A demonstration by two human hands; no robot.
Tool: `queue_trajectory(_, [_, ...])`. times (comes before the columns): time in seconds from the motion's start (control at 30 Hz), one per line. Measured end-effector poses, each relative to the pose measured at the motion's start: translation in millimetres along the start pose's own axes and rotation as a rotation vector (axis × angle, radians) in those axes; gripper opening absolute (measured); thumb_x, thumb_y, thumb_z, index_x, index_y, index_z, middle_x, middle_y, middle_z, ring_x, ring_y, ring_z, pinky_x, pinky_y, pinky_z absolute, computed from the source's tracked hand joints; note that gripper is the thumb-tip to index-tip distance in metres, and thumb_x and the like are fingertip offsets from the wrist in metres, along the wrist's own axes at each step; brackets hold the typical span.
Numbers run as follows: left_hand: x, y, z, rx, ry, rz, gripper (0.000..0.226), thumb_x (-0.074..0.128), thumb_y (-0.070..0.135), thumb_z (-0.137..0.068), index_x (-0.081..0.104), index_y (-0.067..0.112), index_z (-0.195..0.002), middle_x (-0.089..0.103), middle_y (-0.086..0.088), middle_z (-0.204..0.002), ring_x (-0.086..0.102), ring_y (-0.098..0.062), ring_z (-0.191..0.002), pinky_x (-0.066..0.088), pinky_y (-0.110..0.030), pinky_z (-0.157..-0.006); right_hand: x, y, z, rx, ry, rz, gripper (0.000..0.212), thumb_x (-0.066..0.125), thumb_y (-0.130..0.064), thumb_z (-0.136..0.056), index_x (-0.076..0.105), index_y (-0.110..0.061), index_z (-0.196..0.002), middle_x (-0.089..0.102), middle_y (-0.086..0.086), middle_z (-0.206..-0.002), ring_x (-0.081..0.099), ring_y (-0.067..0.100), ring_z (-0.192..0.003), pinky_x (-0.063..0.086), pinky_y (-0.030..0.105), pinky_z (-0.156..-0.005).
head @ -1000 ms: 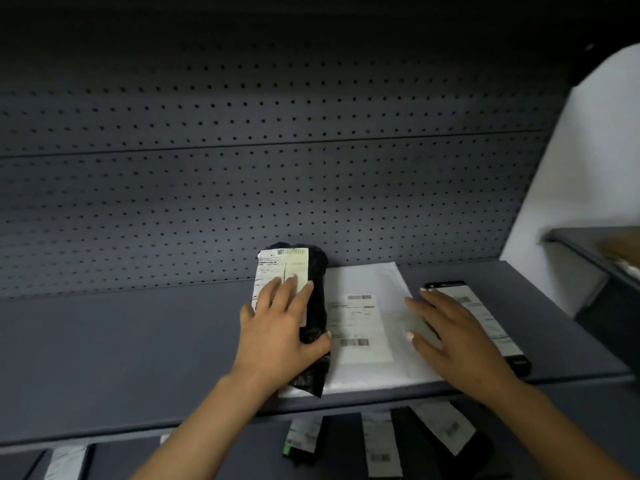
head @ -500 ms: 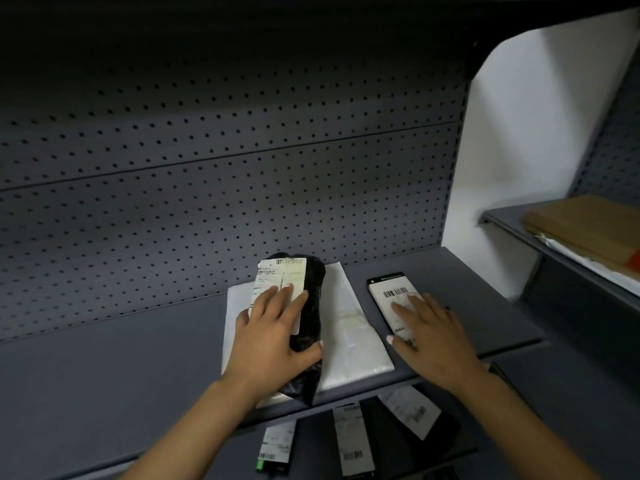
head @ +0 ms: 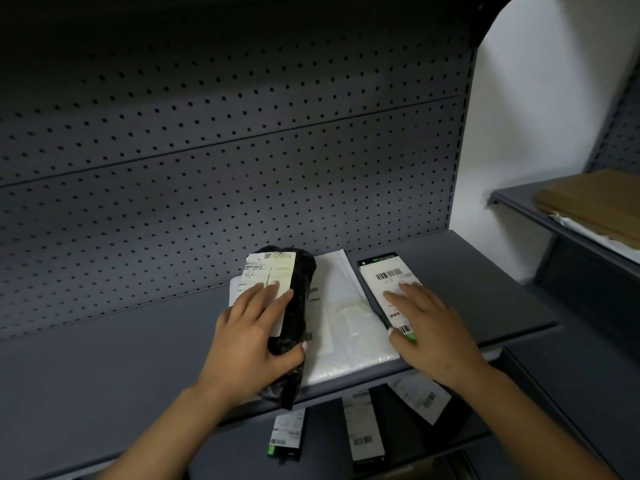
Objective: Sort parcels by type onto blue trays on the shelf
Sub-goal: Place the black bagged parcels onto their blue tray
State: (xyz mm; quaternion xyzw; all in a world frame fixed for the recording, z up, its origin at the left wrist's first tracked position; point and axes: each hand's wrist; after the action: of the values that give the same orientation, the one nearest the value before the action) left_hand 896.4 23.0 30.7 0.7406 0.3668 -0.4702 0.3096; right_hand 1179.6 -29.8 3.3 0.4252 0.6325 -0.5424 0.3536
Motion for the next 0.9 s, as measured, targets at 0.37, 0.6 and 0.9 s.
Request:
queue_trajectory(0.37, [-61, -81, 109, -0.186, 0.163, -0.005, 0.074, 0.052, 0.064, -0.073, 0.047, 0.027, -0.137, 0.041, 0.007, -0.145, 0.03, -0.016, -0.137, 0.039, -0.046, -0.099, 22, -152, -2, -0.265, 0.035, -0.135, 0.064, 0.047, -0.041, -0.079, 0.041, -0.028, -0.14, 0.031, -0.005, -0.151, 0.02, 0.011, -0.139, 0.017, 0.027, -0.109])
queue_trajectory(0.6, [-127, -159, 245, -0.366, 0.2, -0.109, 0.074, 0.051, 0.066, -0.074, 0.048, 0.026, -0.136, 0.043, 0.005, -0.144, 0.032, -0.019, -0.137, 0.043, -0.048, -0.097, 79, -299, 24, -0.469, -0.015, -0.158, 0.065, 0.04, -0.053, -0.076, 0.052, -0.025, -0.133, 0.039, -0.002, -0.146, 0.031, 0.017, -0.136, 0.026, 0.033, -0.108])
queue_trajectory(0.9, [-215, -231, 437, -0.57, 0.214, -0.241, 0.075, 0.052, 0.066, -0.073, 0.045, 0.028, -0.137, 0.044, 0.002, -0.143, 0.034, -0.022, -0.135, 0.043, -0.05, -0.096, 144, -495, 95, -0.695, -0.115, -0.201, 0.061, 0.056, -0.037, -0.089, 0.033, -0.027, -0.145, 0.027, -0.008, -0.152, 0.017, 0.008, -0.14, 0.023, 0.034, -0.112])
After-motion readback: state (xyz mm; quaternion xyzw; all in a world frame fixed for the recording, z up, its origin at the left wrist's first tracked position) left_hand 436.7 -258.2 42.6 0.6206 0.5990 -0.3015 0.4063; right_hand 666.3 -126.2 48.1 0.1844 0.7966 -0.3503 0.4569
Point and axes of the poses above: each hand's wrist, its own z-axis away from the middle knuckle, its own x-axis out of the palm, y = z × x
